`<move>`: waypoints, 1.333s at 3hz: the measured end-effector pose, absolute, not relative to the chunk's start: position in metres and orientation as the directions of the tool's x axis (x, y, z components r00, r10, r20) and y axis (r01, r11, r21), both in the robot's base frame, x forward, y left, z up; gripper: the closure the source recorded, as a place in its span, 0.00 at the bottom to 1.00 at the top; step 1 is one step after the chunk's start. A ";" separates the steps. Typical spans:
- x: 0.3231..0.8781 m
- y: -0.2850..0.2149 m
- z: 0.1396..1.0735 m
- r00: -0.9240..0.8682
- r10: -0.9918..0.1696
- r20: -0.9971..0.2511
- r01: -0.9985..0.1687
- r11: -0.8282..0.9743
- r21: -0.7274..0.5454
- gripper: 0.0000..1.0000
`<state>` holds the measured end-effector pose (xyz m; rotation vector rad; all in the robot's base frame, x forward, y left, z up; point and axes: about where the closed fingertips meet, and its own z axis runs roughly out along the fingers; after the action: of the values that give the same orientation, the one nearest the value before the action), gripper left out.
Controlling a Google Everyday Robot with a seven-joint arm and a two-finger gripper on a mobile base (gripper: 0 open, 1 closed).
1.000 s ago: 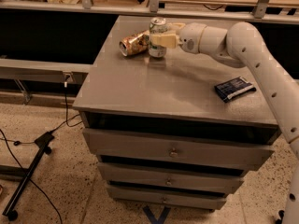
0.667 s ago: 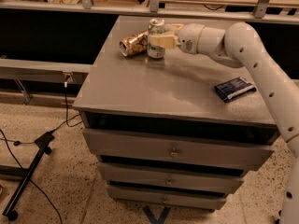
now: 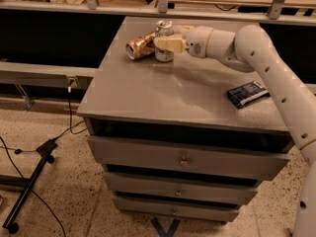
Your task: Move 7up can near orange can
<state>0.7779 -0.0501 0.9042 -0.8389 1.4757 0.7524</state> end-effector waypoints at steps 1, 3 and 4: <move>0.778 -0.049 0.904 -0.019 -0.074 -0.997 -0.851 0.525 -0.023 0.00; 0.770 -0.104 0.915 0.024 -0.227 -0.974 -0.788 0.595 -0.158 0.00; 0.756 -0.141 0.909 -0.027 -0.358 -0.933 -0.769 0.604 -0.210 0.00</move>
Offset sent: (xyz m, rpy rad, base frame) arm -0.0020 -0.0605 0.0183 -0.1085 -0.0893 -0.1071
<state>0.7557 -0.1409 0.9086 -0.9547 1.6290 0.4257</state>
